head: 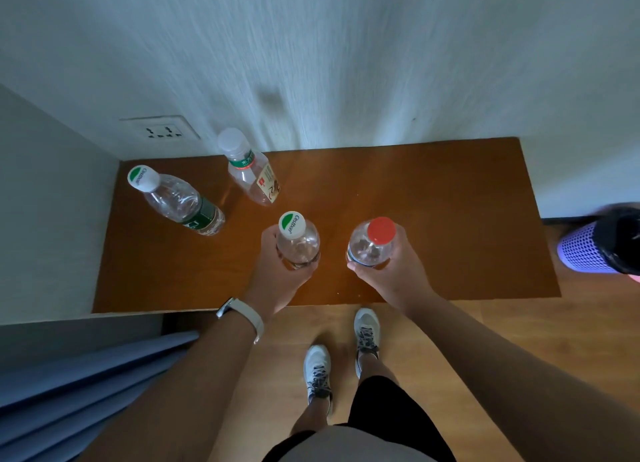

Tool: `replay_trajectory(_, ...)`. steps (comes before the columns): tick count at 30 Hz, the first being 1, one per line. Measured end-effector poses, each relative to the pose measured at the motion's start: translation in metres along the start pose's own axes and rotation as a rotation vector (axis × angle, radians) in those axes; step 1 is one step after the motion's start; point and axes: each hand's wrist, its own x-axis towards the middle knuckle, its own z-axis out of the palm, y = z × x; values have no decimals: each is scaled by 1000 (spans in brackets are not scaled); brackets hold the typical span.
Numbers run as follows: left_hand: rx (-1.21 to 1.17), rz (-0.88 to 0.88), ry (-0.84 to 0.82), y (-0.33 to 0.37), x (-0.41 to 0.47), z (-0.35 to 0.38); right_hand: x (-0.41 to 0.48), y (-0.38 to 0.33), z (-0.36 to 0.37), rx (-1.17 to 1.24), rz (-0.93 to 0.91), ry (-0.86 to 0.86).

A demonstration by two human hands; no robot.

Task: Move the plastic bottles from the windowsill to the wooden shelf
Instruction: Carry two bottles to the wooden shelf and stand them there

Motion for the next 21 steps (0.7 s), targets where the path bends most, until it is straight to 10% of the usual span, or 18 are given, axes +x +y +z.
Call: replay_trajectory(21, 400, 200, -75, 41, -61, -64, -60, -35, -48, -339, -92, 96)
